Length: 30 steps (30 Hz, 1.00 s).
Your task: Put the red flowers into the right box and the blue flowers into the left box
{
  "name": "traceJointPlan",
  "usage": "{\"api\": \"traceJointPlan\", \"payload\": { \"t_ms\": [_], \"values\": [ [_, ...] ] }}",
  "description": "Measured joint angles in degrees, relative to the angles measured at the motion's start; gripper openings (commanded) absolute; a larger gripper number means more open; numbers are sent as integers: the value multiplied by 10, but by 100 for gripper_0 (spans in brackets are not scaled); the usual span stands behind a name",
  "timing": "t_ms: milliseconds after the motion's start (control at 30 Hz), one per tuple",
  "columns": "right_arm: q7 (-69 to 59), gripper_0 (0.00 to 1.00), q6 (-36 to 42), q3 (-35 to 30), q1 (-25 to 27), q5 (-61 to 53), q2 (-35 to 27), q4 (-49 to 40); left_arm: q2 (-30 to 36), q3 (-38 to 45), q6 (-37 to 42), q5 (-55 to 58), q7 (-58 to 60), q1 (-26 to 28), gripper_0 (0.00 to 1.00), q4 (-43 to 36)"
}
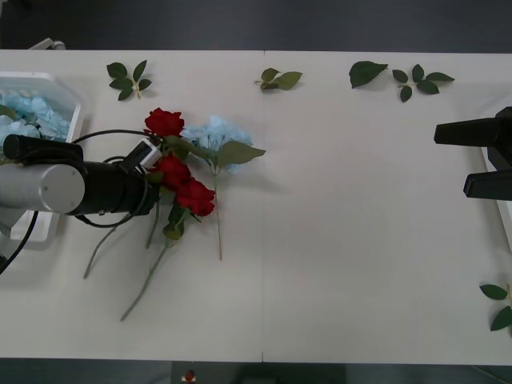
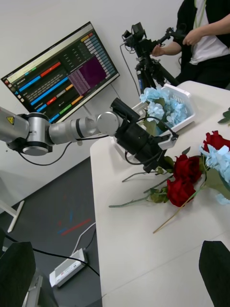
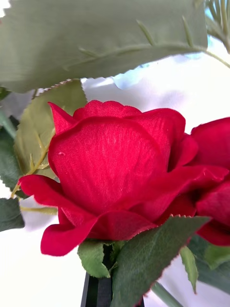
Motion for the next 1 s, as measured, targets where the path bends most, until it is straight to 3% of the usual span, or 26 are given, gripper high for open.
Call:
{"api": "traceJointPlan", "payload": {
  "t_ms": [233,567,833,1000],
  "values": [
    [0,100,0,0,0,0,0,0,14,86,115,52,0,0,0,-20],
    [0,100,0,0,0,0,0,0,42,173,208,63,0,1,0,-35],
    [0,100,0,0,0,0,0,0,74,239,212,45,18,59,0,-159],
    [0,100,0,0,0,0,0,0,80,244,200,88,80,83,0,-195]
  ]
}}
